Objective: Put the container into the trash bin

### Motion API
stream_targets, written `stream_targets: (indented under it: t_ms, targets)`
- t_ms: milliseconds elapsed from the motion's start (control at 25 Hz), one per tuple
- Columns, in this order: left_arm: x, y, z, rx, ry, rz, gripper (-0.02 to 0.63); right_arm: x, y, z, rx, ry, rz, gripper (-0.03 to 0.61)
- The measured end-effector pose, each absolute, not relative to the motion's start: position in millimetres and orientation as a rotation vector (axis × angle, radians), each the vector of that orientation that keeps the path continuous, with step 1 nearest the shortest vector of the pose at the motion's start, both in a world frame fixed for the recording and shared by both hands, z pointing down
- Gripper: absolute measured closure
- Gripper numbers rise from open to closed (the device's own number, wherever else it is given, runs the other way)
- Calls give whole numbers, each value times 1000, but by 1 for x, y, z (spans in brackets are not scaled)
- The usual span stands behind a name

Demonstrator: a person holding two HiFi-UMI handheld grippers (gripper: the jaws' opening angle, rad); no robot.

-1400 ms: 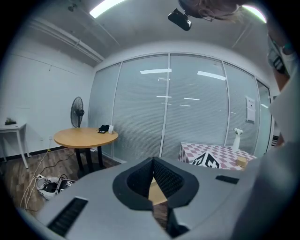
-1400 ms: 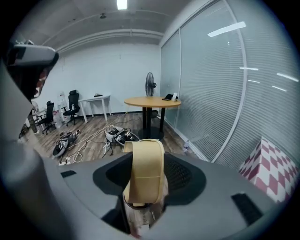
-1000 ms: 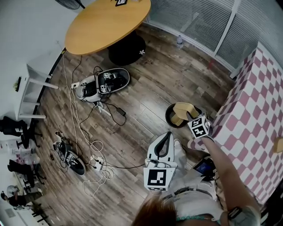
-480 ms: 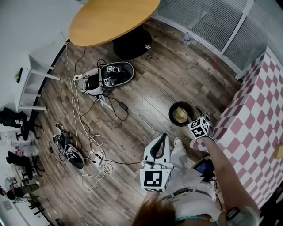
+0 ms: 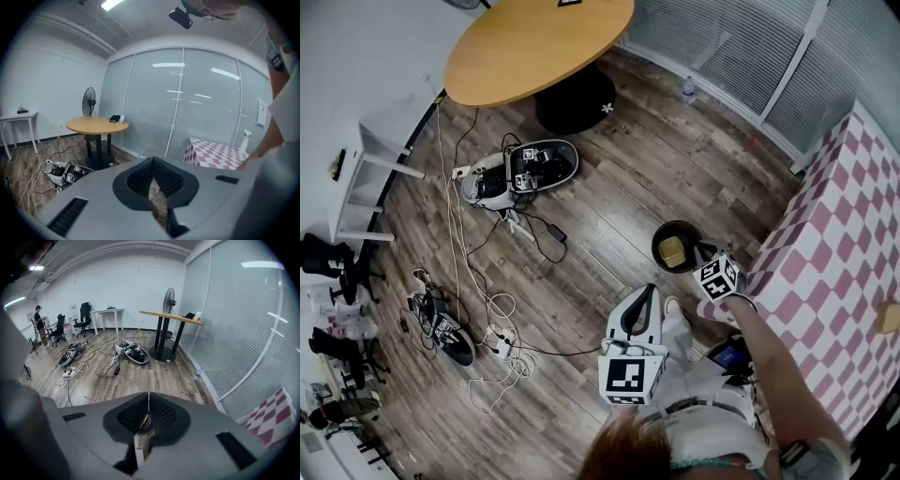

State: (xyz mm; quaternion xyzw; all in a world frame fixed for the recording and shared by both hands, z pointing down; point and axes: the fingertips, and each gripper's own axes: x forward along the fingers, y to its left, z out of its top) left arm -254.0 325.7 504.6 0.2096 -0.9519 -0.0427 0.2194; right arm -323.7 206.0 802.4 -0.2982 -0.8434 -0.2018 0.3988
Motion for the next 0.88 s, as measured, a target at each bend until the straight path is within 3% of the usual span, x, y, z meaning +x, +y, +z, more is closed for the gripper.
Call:
stream_targets:
  t_ms: [440,880]
  targets:
    - [-253,320,505,606,-2627,-67,601,-305,226,770,-922,-2102,-398,584]
    - [-248,301,494,654,-2635,-55,601,-293,249,652,-1133,-2290,-249,584]
